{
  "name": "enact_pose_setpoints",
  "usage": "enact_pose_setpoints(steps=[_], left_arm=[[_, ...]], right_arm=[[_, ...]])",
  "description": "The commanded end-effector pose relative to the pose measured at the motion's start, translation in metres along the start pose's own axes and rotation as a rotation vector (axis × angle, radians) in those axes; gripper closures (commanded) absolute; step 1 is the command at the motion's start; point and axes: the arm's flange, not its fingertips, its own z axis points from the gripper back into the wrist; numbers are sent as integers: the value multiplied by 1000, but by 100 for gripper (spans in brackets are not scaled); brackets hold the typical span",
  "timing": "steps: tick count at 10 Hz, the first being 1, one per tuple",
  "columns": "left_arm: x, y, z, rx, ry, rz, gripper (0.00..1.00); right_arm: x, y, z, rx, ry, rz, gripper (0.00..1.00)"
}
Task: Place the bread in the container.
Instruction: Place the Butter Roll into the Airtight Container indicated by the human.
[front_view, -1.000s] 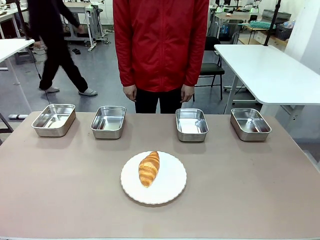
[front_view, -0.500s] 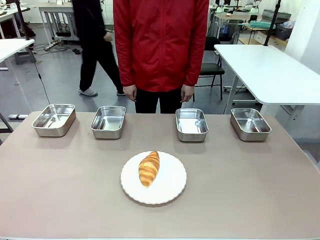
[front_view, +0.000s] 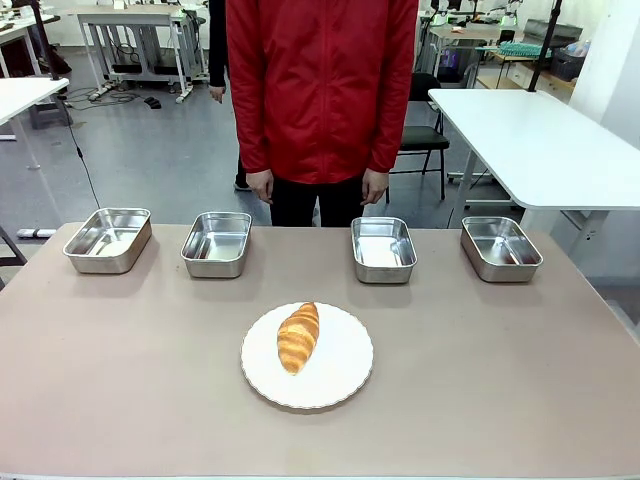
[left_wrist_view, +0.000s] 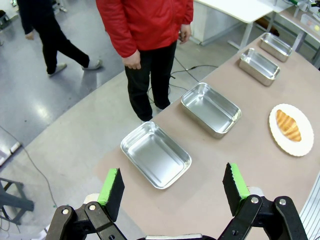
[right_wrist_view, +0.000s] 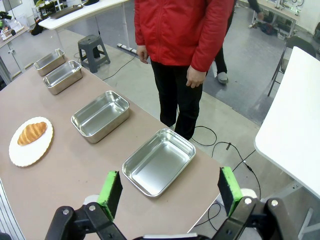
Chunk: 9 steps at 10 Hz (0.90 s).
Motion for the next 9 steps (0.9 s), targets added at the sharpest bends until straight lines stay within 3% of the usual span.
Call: enact_pose_setpoints(steps=[1, 9], left_arm=[[-1, 0, 0, 0, 0, -8, 0], [-1, 0, 0, 0, 0, -8, 0]], right_arm=[[1, 0, 1, -1, -3, 6, 0], [1, 0, 1, -1, -3, 6, 0]])
